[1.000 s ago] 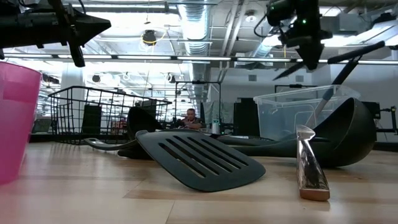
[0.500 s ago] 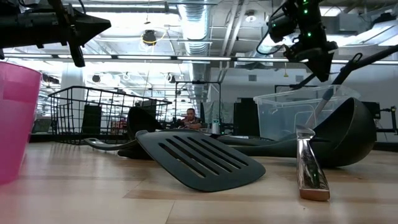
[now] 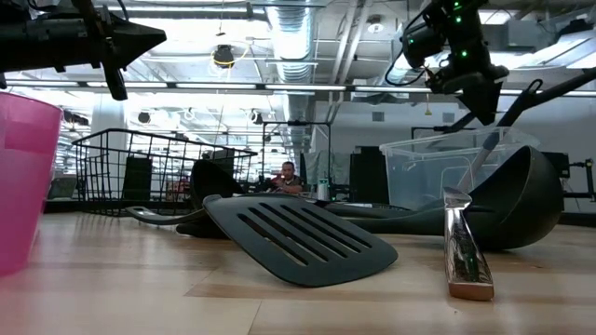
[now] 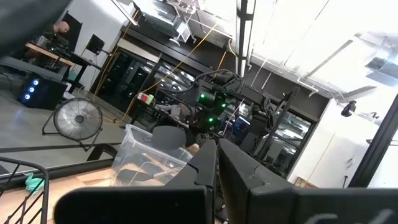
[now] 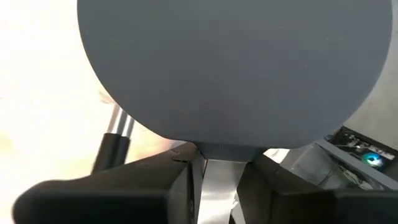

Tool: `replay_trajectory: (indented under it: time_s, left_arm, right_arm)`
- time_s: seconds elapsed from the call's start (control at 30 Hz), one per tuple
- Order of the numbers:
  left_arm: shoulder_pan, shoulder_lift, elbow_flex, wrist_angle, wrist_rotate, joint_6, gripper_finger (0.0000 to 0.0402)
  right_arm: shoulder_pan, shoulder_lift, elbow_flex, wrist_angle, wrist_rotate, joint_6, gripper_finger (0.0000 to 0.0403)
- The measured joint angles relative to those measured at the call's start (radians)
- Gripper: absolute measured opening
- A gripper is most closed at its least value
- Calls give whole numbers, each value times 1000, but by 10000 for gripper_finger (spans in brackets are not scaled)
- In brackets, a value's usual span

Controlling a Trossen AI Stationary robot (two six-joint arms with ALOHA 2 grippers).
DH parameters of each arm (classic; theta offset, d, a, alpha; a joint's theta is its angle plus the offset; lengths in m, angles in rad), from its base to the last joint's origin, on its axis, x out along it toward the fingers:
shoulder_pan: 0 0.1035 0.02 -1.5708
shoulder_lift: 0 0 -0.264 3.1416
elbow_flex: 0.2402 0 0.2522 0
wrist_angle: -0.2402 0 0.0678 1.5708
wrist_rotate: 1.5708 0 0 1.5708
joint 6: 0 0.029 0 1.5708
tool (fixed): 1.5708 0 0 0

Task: Pick & Place Kitchen Items
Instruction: Put the black solid turner into the transparent bin, then put the green knife into the red bin

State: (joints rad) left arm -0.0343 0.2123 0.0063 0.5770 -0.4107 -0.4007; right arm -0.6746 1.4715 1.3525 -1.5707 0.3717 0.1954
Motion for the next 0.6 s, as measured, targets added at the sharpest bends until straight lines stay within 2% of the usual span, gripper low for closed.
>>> replay_trajectory:
  time_s: [0.13, 0.23, 0.6]
  left_arm:
    - [0, 0, 0, 0, 0, 0, 2]
    - [0, 0, 0, 1, 0, 0, 2]
    - [0, 0, 0, 6, 0, 0, 2]
  right_arm:
    - [0, 0, 0, 0, -35, -4, 79]
    - [0, 0, 0, 0, -35, -11, 98]
    - [0, 0, 17, 0, -31, -13, 218]
